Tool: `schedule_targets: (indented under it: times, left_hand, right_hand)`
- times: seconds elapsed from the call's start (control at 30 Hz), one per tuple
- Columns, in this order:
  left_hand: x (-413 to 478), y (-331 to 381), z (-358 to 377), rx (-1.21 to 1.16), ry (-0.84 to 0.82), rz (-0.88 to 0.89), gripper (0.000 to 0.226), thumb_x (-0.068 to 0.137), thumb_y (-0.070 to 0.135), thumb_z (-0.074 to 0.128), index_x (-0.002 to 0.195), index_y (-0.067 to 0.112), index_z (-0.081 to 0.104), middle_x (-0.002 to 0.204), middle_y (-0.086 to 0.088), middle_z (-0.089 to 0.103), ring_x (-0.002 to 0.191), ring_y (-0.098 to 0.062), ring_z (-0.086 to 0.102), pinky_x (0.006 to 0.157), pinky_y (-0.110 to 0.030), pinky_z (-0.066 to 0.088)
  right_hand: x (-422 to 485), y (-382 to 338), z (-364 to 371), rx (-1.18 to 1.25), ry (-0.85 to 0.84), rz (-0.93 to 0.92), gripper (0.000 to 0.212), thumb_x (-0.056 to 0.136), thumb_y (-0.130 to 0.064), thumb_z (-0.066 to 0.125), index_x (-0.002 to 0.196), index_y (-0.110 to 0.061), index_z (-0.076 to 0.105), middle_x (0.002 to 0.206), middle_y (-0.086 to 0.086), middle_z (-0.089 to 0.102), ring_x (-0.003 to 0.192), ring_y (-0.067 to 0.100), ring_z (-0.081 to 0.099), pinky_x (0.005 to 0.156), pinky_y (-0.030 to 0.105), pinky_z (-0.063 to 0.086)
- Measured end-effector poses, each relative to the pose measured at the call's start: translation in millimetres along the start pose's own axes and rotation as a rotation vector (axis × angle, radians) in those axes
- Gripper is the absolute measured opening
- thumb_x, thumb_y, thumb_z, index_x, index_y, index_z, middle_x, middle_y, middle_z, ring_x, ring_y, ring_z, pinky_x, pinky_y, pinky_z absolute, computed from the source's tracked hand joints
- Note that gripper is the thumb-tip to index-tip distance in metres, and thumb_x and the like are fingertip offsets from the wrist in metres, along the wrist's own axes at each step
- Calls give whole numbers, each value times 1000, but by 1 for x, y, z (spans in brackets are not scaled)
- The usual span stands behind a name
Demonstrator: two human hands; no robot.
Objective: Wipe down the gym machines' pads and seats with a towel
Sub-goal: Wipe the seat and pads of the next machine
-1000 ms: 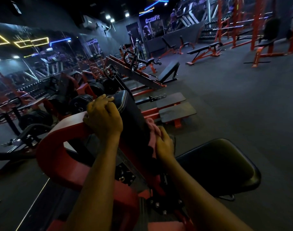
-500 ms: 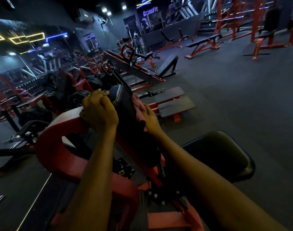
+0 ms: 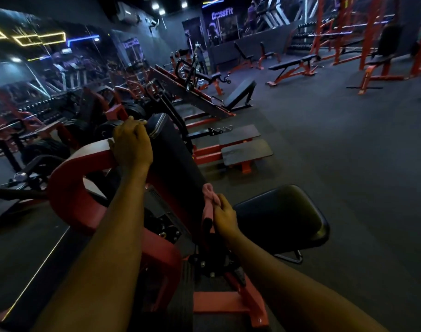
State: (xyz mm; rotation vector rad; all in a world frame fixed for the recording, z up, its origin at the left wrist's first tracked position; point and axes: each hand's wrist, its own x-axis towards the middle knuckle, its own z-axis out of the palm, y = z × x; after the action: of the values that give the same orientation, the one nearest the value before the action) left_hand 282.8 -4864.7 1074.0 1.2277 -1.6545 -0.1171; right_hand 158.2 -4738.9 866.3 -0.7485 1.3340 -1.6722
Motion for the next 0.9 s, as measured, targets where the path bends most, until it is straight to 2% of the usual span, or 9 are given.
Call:
schedule_targets:
  times: [0.13,0.23,0.3,0.43,0.53,0.63,0.73,0.8,0.9]
  left_hand:
    - [-24,-5,-3,-165,30,-2,49,97,34,31,128,15,65,138,-9,57,132,-25,48,114,-48,34]
    - [-65,-2,-3,-175,155,-32,44,101,29,43,141,12,52,142,-9,51,134,-22,44,111,-29,32]
    - [-91,2,-2,-105,252,-102,45,99,27,49,142,11,50,142,-11,50,134,-26,43,110,-31,34]
    - [-131,-2,7,3,300,-181,39,91,37,45,127,23,54,129,-8,58,120,-30,55,98,-53,48]
    - [-159,6,15,64,275,-243,31,88,28,47,116,21,59,116,-10,63,109,-31,59,92,-48,51]
    - [-189,33,23,77,201,-300,27,88,0,53,110,10,66,110,-13,66,99,-28,62,80,-29,45]
    - [-220,60,20,2,69,-340,29,82,7,51,106,16,65,105,-6,68,97,-22,63,82,-26,45]
    - [-241,77,16,-14,-6,-405,29,85,7,52,107,19,64,105,0,67,98,-16,62,85,-24,48]
    - [-271,102,3,-26,-120,-511,41,93,-9,49,103,28,65,95,11,68,84,-6,59,74,-17,47]
  right_hand:
    - [-2,-16,-17,-40,-40,-47,17,102,-30,58,96,-33,73,95,2,75,91,20,72,81,38,61]
    - [-3,-38,-35,-5,-120,-64,18,102,-22,55,100,-24,73,99,3,75,95,21,72,83,36,60]
    - [2,-49,-50,33,-182,-68,18,102,-21,56,103,-18,73,101,4,75,95,20,72,82,31,60]
    - [18,-67,-77,34,-337,-47,22,100,-13,53,101,-17,74,99,5,76,93,23,72,85,38,58]
    - [24,-80,-93,45,-468,-22,24,99,-4,50,99,-12,72,96,5,74,87,16,70,80,30,55]
    - [23,-97,-110,69,-617,14,17,98,-9,54,96,-11,71,90,1,74,83,12,70,79,29,55]
    - [17,-109,-119,114,-728,38,27,86,-17,58,104,1,67,90,8,69,83,16,67,78,28,54]
    - [11,-115,-124,151,-822,53,19,92,-2,51,106,3,62,89,10,64,81,16,63,73,21,53]
    - [-10,-127,-131,190,-937,98,22,95,11,40,97,-1,59,83,5,61,72,9,63,66,17,51]
